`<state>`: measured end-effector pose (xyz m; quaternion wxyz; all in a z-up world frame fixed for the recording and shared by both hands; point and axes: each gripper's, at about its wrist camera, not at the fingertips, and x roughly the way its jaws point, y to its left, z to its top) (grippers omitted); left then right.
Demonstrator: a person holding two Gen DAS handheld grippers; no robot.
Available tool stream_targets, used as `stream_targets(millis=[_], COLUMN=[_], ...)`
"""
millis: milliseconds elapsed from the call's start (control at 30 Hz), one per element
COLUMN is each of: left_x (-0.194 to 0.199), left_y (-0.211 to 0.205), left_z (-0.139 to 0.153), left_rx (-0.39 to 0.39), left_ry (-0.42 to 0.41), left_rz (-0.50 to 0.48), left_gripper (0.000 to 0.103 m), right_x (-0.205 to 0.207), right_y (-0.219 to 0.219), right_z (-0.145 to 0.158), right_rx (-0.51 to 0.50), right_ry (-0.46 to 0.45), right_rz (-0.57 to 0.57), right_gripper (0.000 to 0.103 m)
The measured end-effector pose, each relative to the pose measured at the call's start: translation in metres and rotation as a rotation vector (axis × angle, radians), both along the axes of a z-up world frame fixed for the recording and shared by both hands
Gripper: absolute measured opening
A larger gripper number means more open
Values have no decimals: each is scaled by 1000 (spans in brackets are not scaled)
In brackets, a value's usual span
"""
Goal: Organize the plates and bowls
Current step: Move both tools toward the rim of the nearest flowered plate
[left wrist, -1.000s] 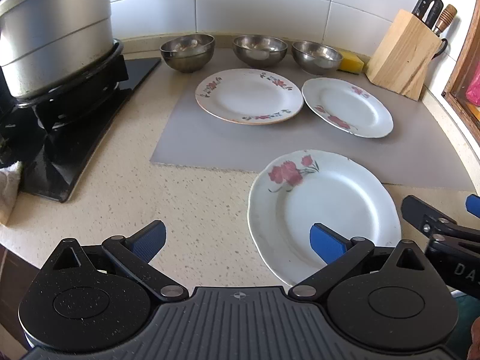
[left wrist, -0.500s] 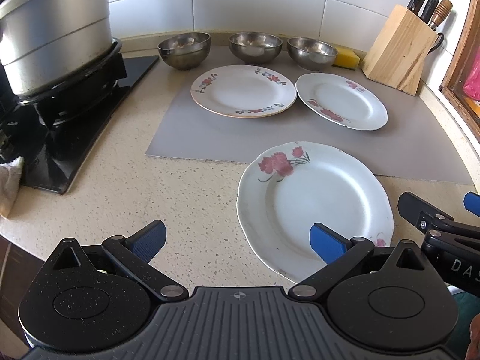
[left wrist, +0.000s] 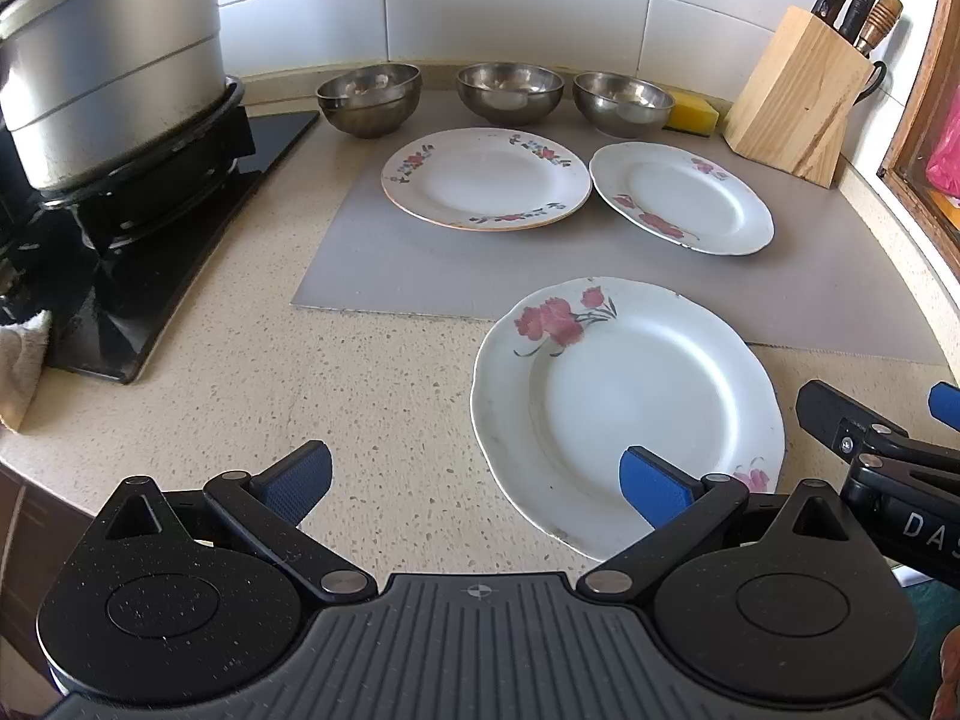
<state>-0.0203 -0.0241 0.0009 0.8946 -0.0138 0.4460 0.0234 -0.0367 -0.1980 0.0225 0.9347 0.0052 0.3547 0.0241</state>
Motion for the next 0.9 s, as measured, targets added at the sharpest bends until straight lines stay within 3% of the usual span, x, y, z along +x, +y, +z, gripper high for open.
stream_targets(millis=[700, 900], left_x=[-3, -2], left_y=[-7, -16], left_z=[-10, -16], left_rx=[19, 86], left_ry=[13, 30], left_rz=[28, 40], left_gripper=[98, 98], right_x=[2, 8], right_y=[-16, -23], right_z=[-9, -13], right_rx=[5, 12], right_ry=[39, 56], right_rz=[-7, 18], right_gripper=[87, 87])
